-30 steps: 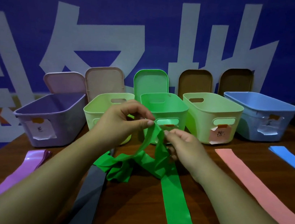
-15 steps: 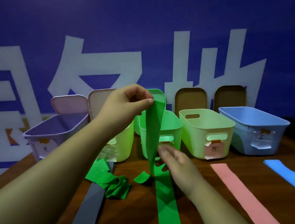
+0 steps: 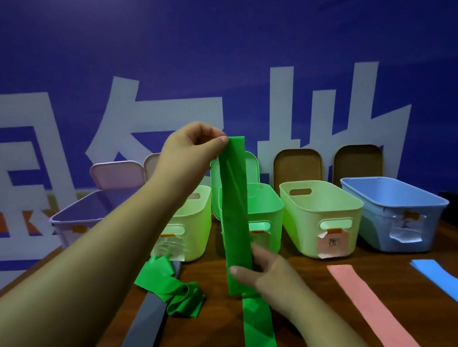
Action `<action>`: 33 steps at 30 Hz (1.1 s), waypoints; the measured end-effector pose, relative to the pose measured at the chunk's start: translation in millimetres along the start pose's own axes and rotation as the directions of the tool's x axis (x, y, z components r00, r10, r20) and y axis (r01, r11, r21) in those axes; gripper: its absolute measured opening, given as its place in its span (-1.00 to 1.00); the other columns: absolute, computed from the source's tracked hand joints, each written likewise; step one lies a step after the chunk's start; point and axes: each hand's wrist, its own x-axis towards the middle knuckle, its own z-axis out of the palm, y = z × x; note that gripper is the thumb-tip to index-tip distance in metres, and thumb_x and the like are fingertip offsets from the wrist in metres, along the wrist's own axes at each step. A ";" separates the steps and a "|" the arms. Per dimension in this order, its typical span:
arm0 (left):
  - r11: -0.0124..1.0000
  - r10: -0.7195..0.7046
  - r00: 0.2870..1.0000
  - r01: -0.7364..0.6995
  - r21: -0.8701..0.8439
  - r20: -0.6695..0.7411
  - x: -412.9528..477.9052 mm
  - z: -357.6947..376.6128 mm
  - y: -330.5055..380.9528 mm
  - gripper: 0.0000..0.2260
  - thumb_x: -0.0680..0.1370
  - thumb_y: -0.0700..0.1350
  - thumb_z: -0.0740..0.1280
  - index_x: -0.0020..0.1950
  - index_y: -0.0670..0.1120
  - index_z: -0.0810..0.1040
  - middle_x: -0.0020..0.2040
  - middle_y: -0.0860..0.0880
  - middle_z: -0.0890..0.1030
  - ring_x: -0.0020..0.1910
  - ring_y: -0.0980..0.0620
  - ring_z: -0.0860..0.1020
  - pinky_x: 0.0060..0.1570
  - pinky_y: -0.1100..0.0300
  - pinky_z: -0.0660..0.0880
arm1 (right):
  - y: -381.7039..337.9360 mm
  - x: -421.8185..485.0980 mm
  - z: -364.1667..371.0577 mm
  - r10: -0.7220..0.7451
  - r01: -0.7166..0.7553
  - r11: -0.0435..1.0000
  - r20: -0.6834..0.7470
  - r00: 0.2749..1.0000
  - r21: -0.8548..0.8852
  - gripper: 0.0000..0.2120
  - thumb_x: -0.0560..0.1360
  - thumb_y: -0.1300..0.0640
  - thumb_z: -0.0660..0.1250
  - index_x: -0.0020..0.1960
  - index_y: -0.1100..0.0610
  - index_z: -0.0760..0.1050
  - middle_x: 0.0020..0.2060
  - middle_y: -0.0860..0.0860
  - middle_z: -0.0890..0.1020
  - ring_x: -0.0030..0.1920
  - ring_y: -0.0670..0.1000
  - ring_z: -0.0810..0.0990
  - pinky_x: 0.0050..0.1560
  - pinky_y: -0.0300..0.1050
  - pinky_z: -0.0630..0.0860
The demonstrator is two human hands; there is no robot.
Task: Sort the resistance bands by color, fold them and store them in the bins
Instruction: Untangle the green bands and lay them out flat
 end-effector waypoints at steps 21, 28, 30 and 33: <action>0.813 -0.548 0.802 0.445 -0.375 -0.237 -40.5 -76.7 -39.0 -0.79 0.68 -0.29 0.30 0.29 -0.10 0.55 0.16 -0.20 0.63 -0.01 -0.17 0.75 -0.23 0.04 0.72 | 14.7 23.9 -20.6 0.150 -0.023 0.928 -0.316 0.937 0.373 -0.73 0.64 0.20 0.43 0.33 0.11 0.59 0.01 0.07 0.72 -0.14 0.03 0.63 -0.23 -0.08 0.54; 0.760 -0.620 0.769 0.541 -0.361 -0.152 -119.3 -80.9 -47.7 -0.81 0.70 -0.32 0.24 0.22 -0.08 0.51 0.11 -0.21 0.64 -0.14 -0.18 0.77 -0.24 0.06 0.73 | 19.1 28.5 -33.0 0.265 0.061 0.731 -0.364 0.893 0.680 -0.73 0.59 0.13 0.47 0.29 0.06 0.60 0.19 0.08 0.67 0.02 0.10 0.60 -0.11 -0.02 0.54; 0.748 -0.629 0.768 0.556 -0.361 -0.120 -136.7 -76.1 -50.6 -0.80 0.69 -0.37 0.19 0.18 -0.12 0.50 0.12 -0.20 0.59 -0.18 -0.12 0.76 -0.21 0.05 0.74 | 15.2 26.7 -31.5 0.269 0.062 0.706 -0.348 0.898 0.706 -0.83 0.63 0.14 0.41 0.22 0.06 0.61 0.10 0.09 0.72 -0.03 0.11 0.66 -0.08 0.03 0.56; 0.738 -0.630 0.775 0.576 -0.353 -0.052 -163.9 -66.6 -50.2 -0.76 0.66 -0.42 0.15 0.04 -0.15 0.53 0.06 -0.21 0.60 -0.25 -0.05 0.76 -0.20 0.07 0.74 | 11.6 27.9 -31.1 0.261 0.043 0.782 -0.389 0.884 0.622 -0.87 0.65 0.14 0.40 0.19 0.09 0.61 0.10 0.11 0.74 -0.03 0.12 0.72 0.03 0.11 0.64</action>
